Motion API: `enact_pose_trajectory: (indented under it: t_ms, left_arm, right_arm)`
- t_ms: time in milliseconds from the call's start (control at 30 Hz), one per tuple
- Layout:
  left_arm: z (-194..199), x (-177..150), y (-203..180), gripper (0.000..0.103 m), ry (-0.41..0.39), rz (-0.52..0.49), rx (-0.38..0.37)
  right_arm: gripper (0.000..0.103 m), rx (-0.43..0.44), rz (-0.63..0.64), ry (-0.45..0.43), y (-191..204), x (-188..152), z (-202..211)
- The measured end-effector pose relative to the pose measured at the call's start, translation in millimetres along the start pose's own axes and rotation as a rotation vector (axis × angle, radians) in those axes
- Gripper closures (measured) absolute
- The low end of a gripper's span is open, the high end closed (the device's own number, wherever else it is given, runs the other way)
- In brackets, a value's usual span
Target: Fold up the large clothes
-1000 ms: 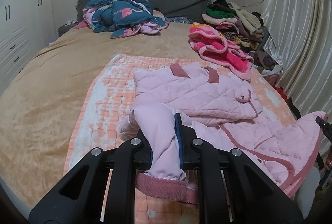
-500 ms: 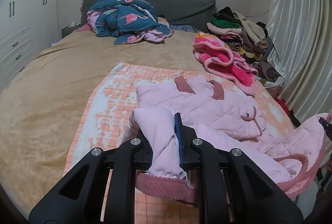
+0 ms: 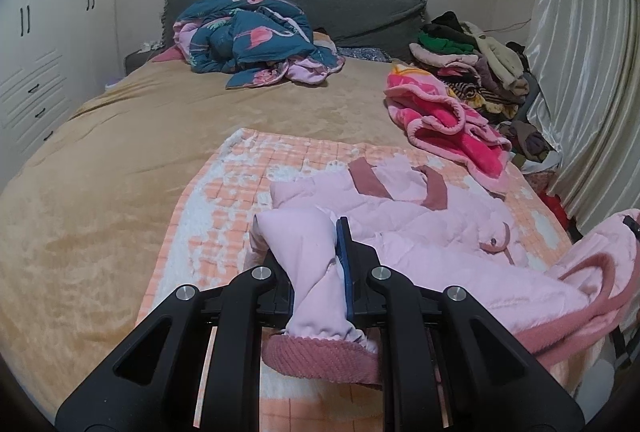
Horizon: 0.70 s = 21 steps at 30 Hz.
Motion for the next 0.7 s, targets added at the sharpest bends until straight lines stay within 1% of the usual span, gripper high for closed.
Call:
enact_pose_trajectory:
  t_ms: [100, 200, 367, 500, 633, 700]
  left_arm:
    - [-11, 8, 2, 0.095, 0.016, -0.005, 0.021]
    - [-22, 17, 2, 0.094, 0.014, -0.038, 0.045]
    - [-40, 25, 7, 0.094, 0.016, -0.019, 0.069]
    - [-48, 29, 6, 0.094, 0.010, -0.035, 0.090]
    - [-56, 31, 7, 0.094, 0.000, -0.040, 0.105]
    - [-62, 30, 5, 0.094, -0.006, -0.057, 0.125]
  right_arm:
    - [0.090, -0.012, 0.020, -0.010, 3, 7, -9]
    - [0.090, -0.024, 0.037, -0.006, 1, 13, -20]
    - [0.090, -0.044, 0.064, 0.013, 2, 24, -44]
    - [0.090, -0.049, 0.076, 0.028, 1, 30, -61]
    - [0.090, -0.051, 0.056, 0.050, -7, 33, -81]
    - [0.090, -0.048, 0.042, 0.061, -11, 35, -91]
Point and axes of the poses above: each gripper's, at about its wrist camera, not at the fingertips, and z roughly against the way its jaws point, y to its left, x to its top, the point moved 9 cm from there along -z, roughly the way its jaws point, and after that the axes turned 5 degrees about -z, right-handed, at the moved point
